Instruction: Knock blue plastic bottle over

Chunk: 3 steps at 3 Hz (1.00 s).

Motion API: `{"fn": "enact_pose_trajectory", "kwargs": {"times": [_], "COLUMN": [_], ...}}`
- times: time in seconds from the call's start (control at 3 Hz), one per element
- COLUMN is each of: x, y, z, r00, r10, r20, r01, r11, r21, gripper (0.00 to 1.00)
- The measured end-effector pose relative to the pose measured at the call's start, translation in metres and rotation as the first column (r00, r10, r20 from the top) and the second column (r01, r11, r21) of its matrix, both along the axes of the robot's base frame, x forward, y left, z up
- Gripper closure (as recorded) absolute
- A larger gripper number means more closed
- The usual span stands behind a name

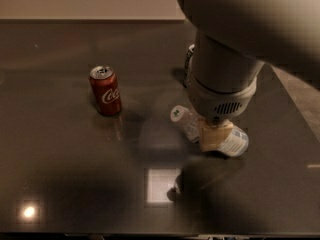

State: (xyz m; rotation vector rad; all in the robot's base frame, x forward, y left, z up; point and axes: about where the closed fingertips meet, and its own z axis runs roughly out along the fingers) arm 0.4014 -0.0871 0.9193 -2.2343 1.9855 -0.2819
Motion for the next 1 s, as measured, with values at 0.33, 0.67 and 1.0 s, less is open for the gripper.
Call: {"fn": "enact_pose_trajectory", "kwargs": {"times": [0.33, 0.67, 1.0], "x": [0.0043, 0.0033, 0.0033], "y": [0.0064, 0.0079, 0.0079], "z": [-0.0151, -0.0101, -0.0100], "r00": [1.0000, 1.0000, 1.0000], "r10": [0.002, 0.004, 0.004], "r20": [-0.009, 0.004, 0.004], "r01": [-0.002, -0.004, -0.004], "r11": [1.000, 1.000, 1.000], "r21": [-0.008, -0.006, -0.006], "gripper": [0.13, 0.00, 0.00]}}
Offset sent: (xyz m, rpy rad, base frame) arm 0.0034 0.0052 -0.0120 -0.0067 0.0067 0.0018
